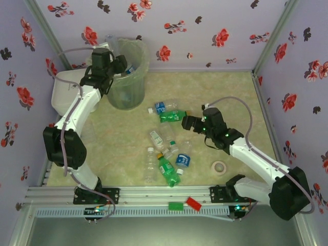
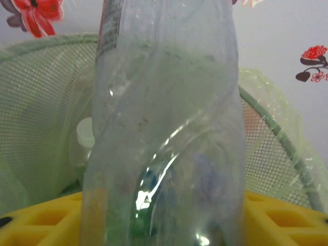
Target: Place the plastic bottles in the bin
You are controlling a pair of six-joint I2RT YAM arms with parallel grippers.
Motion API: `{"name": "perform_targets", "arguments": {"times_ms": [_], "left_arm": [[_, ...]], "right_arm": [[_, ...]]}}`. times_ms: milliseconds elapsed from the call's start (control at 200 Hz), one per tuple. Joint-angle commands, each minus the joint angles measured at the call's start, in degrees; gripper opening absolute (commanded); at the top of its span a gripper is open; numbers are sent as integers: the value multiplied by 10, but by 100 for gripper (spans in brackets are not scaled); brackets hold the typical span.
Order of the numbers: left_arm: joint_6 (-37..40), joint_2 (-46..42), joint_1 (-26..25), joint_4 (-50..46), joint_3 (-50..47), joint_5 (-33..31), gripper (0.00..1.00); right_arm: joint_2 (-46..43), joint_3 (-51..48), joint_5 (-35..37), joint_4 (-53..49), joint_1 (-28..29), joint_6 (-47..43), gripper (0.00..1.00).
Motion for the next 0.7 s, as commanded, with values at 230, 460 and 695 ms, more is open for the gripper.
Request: {"name": "perform_targets", "arguments": {"times_ms": [230,460,695], "left_arm": [[-12,-19,-1,-23,51,40,100],[-13,-76,-8,-7,26,62,100],[-22,-184,-36,52,-98,106,100]], "right_arm": [[-6,-44,19,-8,1,40,100],[12,-41,30,3,1,38,100],[93,-5,-3,37,1,47,100]]}}
